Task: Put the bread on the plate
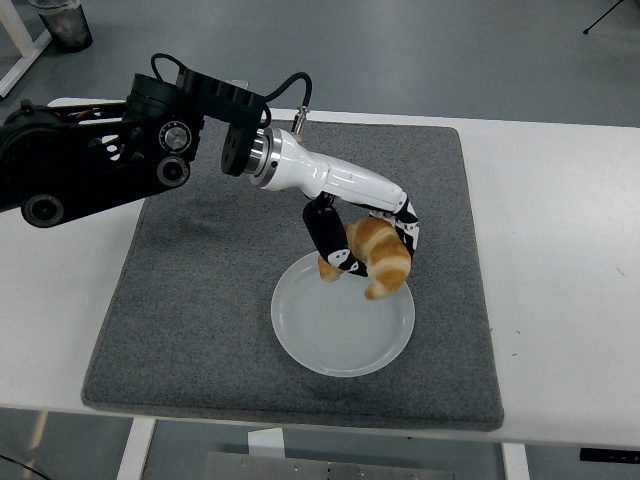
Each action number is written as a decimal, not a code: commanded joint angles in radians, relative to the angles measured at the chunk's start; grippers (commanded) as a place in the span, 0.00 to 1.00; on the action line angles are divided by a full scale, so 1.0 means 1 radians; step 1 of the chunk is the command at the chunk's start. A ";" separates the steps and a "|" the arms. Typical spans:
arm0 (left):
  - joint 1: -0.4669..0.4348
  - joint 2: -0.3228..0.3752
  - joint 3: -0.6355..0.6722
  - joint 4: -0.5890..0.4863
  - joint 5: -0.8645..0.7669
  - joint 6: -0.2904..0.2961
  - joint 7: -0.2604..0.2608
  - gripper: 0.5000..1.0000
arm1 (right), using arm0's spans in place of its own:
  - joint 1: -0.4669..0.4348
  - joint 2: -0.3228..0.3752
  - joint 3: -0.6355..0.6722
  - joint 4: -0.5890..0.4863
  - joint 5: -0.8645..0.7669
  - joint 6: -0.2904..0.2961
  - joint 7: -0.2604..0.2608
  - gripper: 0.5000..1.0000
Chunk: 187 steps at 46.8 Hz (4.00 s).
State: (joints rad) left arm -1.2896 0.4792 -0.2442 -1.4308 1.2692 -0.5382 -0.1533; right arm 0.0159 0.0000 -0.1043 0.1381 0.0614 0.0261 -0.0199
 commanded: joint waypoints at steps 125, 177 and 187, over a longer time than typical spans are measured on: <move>0.112 -0.100 0.105 0.062 0.377 0.058 0.008 0.85 | -0.001 0.000 0.000 0.000 0.000 0.000 0.000 0.91; 0.151 -0.080 -0.280 0.283 -0.467 0.214 0.008 0.98 | -0.001 0.000 0.000 0.000 0.000 0.000 0.000 0.90; 0.141 -0.071 -0.307 0.461 -0.770 0.277 0.020 0.98 | -0.001 0.000 0.000 0.000 0.000 0.000 0.000 0.90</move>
State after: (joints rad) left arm -1.1454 0.4012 -0.5503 -0.9998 0.5921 -0.2887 -0.1432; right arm 0.0153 0.0000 -0.1043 0.1380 0.0614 0.0261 -0.0199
